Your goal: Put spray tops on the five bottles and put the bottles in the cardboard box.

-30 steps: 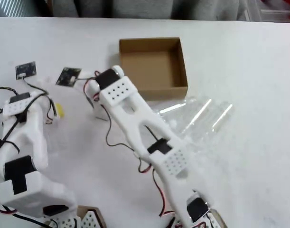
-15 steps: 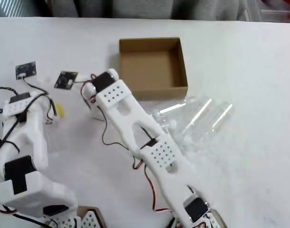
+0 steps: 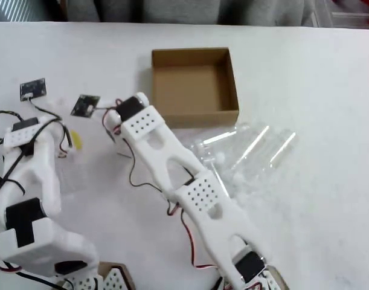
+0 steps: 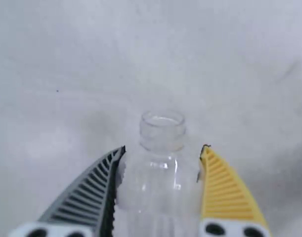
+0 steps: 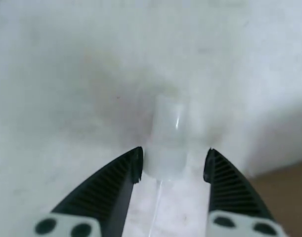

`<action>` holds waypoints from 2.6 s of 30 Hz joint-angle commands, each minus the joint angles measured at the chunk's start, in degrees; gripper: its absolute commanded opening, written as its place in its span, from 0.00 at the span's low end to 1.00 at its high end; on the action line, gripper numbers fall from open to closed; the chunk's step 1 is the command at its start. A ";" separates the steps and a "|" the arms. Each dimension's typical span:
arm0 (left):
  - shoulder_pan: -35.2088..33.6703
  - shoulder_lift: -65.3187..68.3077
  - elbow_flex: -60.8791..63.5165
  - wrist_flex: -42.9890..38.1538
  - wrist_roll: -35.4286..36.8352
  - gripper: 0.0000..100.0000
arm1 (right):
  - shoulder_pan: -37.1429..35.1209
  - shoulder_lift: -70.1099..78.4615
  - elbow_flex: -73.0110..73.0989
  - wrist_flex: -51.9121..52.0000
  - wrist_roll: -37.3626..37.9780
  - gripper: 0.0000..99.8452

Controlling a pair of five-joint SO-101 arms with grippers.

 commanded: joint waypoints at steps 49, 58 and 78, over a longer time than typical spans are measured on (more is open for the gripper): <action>0.84 -0.04 -0.97 -1.76 0.26 0.10 | 8.04 -32.04 28.66 4.97 -16.79 0.02; 0.84 -0.04 -0.97 -1.76 0.26 0.10 | 9.54 -47.08 45.80 -2.51 -21.98 0.02; 1.71 -0.31 -0.53 -1.76 -2.46 0.10 | 10.07 -91.38 96.97 -48.48 -30.86 0.02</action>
